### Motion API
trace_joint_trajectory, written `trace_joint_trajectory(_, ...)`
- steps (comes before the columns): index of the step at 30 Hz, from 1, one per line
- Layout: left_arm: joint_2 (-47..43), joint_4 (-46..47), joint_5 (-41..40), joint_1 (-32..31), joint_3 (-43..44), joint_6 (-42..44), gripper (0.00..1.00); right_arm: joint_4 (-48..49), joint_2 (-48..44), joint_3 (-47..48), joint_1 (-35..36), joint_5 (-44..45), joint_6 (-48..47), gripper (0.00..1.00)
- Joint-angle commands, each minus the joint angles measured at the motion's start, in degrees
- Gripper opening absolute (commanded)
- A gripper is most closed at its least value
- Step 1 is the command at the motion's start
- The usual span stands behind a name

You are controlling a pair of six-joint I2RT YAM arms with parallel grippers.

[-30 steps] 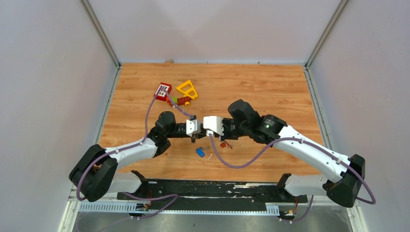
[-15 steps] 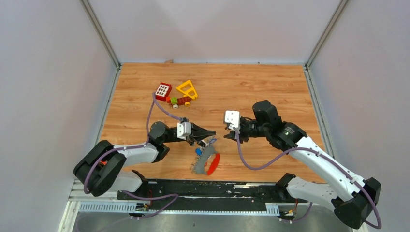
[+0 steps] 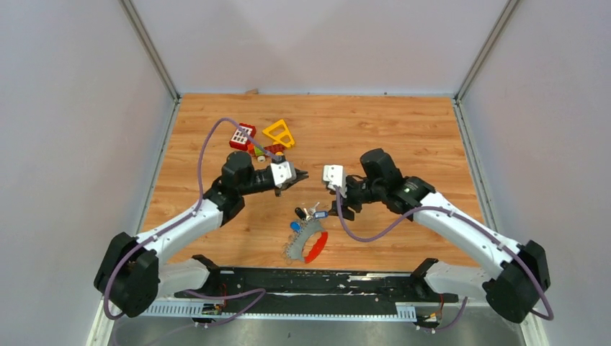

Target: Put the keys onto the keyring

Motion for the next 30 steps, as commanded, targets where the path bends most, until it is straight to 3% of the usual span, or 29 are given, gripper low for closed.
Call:
trace_joint_trajectory(1, -1.55, -41.61, -9.37, 1.06, 9.18, 19.48, 0.23, -0.16, 6.59, 3.5, 0.55, -2.29, 0.41, 0.61)
trace_joint_trajectory(6, -7.72, -48.79, -12.63, 7.65, 6.05, 22.9, 0.48, 3.85, 15.33, 5.05, 3.06, -1.93, 3.01, 0.64)
trace_joint_trajectory(11, -11.06, -54.46, -14.27, 15.31, 4.71, 24.58, 0.85, 3.9, 23.86, 8.39, 4.64, -3.52, 2.44, 0.67)
trace_joint_trajectory(12, -11.2, -54.8, -14.62, 15.87, 4.46, 24.52, 0.87, 3.9, 24.68, 8.89, 5.08, -3.64, 2.17, 0.67)
trace_joint_trajectory(18, -10.4, -54.38, -15.82, 20.82, 2.59, 23.01, 0.91, 2.41, 29.46, 10.6, 12.15, -5.13, -5.91, 0.67)
trace_joint_trajectory(25, -6.16, -53.71, -17.54, 26.33, 5.06, 18.19, 0.91, -3.3, 37.79, 19.11, 17.1, -9.56, -9.19, 0.64)
trace_joint_trajectory(30, -4.61, -52.95, -19.01, 27.1, 6.45, 15.83, 0.9, -4.91, 42.82, 23.46, 19.07, -7.81, -7.6, 0.52)
